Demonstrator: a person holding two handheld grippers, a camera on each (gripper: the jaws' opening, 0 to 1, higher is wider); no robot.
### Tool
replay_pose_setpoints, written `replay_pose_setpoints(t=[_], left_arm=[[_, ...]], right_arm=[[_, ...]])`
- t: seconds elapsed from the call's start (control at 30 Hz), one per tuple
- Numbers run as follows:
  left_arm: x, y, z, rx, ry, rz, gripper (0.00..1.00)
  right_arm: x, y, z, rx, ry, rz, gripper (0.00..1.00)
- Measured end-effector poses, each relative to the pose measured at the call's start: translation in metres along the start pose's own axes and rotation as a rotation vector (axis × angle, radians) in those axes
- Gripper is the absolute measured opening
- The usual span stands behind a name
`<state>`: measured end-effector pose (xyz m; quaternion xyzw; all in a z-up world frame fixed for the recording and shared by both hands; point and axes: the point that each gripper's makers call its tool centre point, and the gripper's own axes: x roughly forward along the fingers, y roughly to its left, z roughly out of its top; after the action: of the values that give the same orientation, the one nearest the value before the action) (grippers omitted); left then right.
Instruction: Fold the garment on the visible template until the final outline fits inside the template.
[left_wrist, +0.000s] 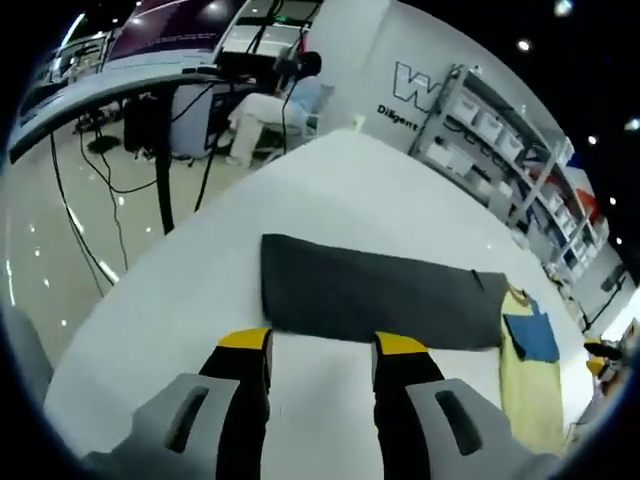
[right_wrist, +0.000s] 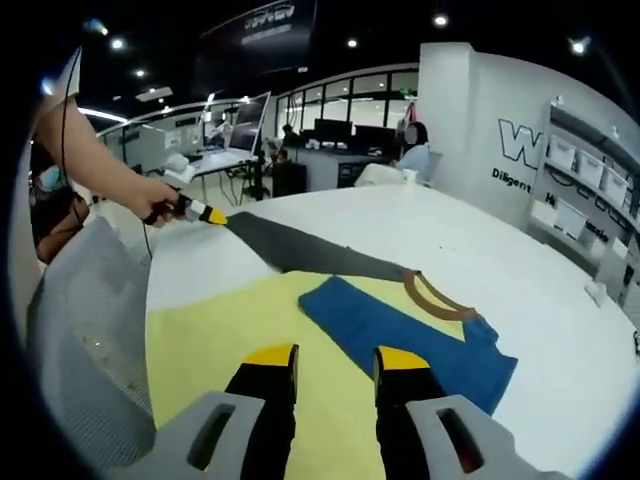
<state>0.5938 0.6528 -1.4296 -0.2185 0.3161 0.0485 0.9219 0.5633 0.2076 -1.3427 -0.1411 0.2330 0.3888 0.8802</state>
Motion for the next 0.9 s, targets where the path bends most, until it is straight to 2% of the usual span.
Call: replay_pose_setpoints(t=[0.07, 0.2, 0.3, 0.37, 0.4, 0.43, 0.47, 0.53, 0.63, 0.7, 0.73, 0.8, 0.9], left_arm=[[0.004, -0.002, 0.001, -0.024, -0.006, 0.008, 0.32], [0.01, -0.003, 0.006, -0.131, -0.029, 0.038, 0.25], [0.01, 0.004, 0.006, -0.162, -0.03, 0.065, 0.14], [0.008, 0.015, 0.005, -0.145, -0.033, 0.125, 0.02], [0.009, 0.009, 0.005, -0.162, -0.032, 0.087, 0.02], [0.007, 0.008, 0.007, -0.192, -0.044, 0.081, 0.02], [0.005, 0.007, 0.008, -0.186, -0.047, 0.083, 0.02], [0.002, -0.003, 0.018, -0.171, -0.091, 0.041, 0.01], [-0.004, -0.02, 0.029, -0.151, -0.127, -0.017, 0.01], [-0.01, -0.034, 0.041, -0.161, -0.171, -0.066, 0.01], [-0.013, -0.046, 0.049, -0.151, -0.195, -0.11, 0.01], [-0.018, -0.061, 0.057, -0.143, -0.219, -0.156, 0.01], [-0.026, -0.093, 0.072, -0.125, -0.255, -0.256, 0.01]], right_arm=[[-0.002, 0.0, -0.001, 0.002, -0.003, -0.004, 0.23], [-0.004, 0.0, -0.002, 0.005, 0.002, -0.012, 0.23], [-0.005, 0.0, -0.003, 0.006, 0.004, -0.017, 0.22], [-0.007, -0.001, -0.003, 0.008, 0.003, -0.02, 0.2], [-0.007, -0.001, -0.004, 0.009, 0.005, -0.022, 0.19], [-0.008, -0.002, -0.005, 0.009, 0.007, -0.025, 0.19], [-0.009, -0.002, -0.005, 0.009, 0.008, -0.028, 0.19], [-0.01, -0.004, -0.005, 0.012, 0.005, -0.032, 0.19], [-0.011, -0.005, -0.006, 0.018, 0.002, -0.037, 0.18], [-0.011, -0.004, -0.007, 0.021, 0.0, -0.038, 0.18], [-0.011, -0.003, -0.007, 0.021, -0.002, -0.038, 0.18], [-0.012, -0.002, -0.007, 0.026, -0.007, -0.037, 0.18], [-0.013, -0.001, -0.006, 0.029, -0.013, -0.038, 0.17]])
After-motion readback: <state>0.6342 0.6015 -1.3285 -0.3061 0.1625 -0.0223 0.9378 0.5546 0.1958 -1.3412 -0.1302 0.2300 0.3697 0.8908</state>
